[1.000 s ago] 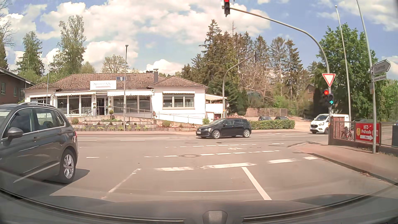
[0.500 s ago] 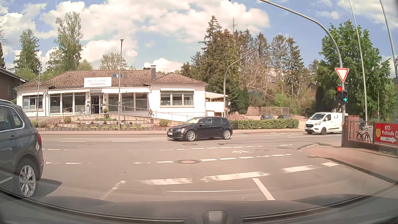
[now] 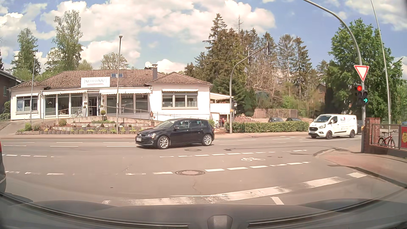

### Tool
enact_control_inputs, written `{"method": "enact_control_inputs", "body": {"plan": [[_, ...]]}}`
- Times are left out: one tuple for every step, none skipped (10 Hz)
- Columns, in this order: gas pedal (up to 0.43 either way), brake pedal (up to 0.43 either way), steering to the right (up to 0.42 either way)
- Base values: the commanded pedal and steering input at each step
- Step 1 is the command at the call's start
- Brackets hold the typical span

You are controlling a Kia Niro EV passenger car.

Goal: Follow the waypoints while adhering to traffic rules and regulations

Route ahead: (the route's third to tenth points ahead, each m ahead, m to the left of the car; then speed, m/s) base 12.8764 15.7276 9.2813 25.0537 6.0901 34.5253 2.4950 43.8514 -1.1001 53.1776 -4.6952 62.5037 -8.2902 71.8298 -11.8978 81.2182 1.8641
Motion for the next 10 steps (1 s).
{"method": "enact_control_inputs", "body": {"plan": [[0.000, 0.268, 0.005], [0.000, 0.268, 0.005], [0.000, 0.268, 0.004], [0.000, 0.268, 0.004], [0.000, 0.268, 0.004], [0.000, 0.268, 0.004], [0.000, 0.268, 0.004], [0.000, 0.268, 0.004], [0.000, 0.274, 0.004], [0.000, 0.268, 0.004]]}}
